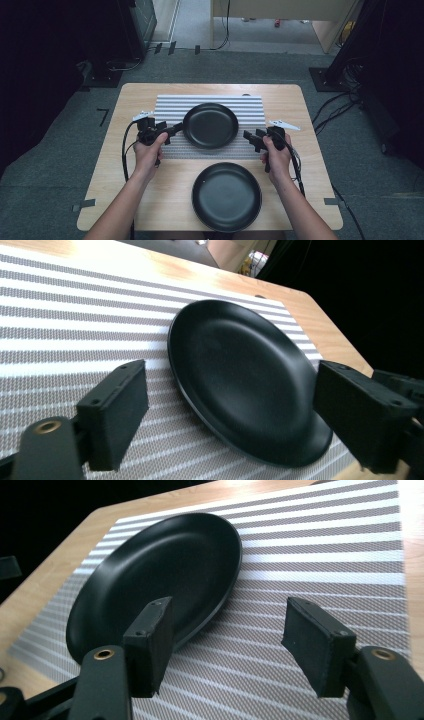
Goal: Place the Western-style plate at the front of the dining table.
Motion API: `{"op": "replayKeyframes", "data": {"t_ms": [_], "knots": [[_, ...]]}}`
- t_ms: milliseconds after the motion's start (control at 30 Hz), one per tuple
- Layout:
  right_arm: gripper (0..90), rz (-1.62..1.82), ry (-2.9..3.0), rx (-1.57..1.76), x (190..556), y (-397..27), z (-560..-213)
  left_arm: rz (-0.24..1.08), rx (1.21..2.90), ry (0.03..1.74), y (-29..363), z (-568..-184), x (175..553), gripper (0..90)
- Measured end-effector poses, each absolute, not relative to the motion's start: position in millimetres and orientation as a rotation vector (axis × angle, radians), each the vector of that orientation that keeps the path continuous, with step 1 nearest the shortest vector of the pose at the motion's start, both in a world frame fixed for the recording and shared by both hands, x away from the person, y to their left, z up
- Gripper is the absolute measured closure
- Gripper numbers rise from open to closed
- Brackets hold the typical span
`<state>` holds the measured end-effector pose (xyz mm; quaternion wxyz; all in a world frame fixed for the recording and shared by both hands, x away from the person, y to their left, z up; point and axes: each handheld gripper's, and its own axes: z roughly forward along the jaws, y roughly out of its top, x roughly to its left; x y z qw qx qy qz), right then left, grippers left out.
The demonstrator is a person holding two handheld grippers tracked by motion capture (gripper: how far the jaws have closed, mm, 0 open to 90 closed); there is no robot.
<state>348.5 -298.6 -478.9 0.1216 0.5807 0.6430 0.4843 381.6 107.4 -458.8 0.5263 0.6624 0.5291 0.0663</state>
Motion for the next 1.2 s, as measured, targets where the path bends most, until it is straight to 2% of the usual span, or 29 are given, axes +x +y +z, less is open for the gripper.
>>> {"op": "replayKeyframes", "data": {"t_ms": [300, 1200], "knots": [[34.6, 1.417, 1.888, 1.661, 322.8, -313.6, -483.1, 0.181, 1.587, 1.199, 116.8, -457.3, 349.4, 12.6], [34.2, 1.431, 1.856, 1.695, 270.6, -354.0, -493.8, 0.24, 1.611, 1.257, 168.2, -483.3, 282.2, 10.9]]}}
